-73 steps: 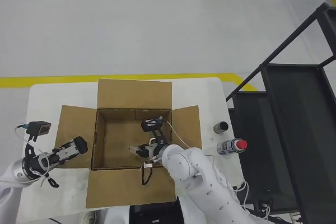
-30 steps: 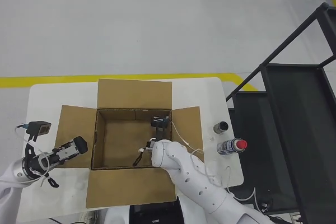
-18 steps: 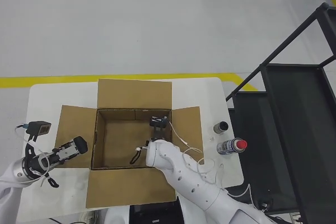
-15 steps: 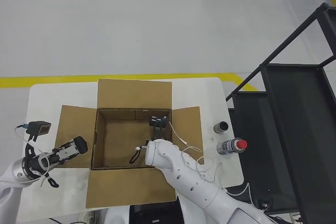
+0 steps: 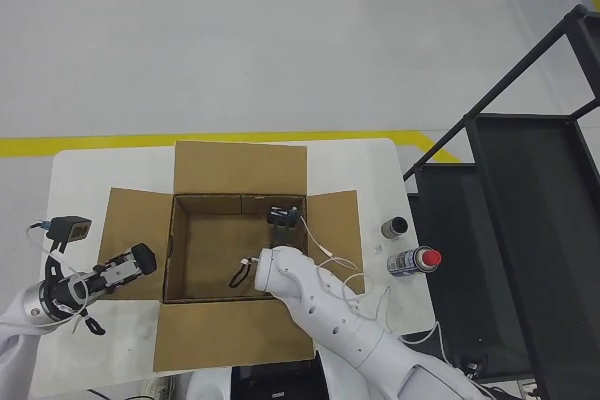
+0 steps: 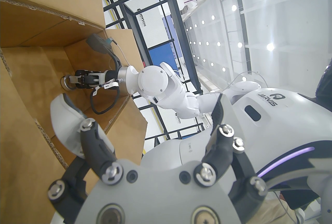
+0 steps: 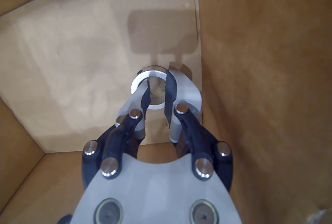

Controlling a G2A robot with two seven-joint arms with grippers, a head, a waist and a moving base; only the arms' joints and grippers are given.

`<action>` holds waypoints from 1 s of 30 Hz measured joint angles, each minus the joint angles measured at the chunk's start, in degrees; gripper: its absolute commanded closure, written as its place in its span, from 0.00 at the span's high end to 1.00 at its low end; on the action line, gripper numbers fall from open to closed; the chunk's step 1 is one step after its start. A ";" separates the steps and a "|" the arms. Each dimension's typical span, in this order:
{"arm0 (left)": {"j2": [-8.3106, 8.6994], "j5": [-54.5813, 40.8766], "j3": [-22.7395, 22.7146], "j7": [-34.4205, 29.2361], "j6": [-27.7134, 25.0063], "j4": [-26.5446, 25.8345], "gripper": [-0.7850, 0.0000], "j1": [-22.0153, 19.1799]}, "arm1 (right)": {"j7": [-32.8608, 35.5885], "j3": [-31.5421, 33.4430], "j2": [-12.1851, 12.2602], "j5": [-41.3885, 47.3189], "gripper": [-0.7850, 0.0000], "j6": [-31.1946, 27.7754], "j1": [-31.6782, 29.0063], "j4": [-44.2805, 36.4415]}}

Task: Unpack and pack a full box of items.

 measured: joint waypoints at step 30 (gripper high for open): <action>0.00 0.00 0.00 0.00 0.00 0.00 1.00 0.00 | 0.29 -0.14 -2.33 -1.06 0.00 -0.29 1.58 2.79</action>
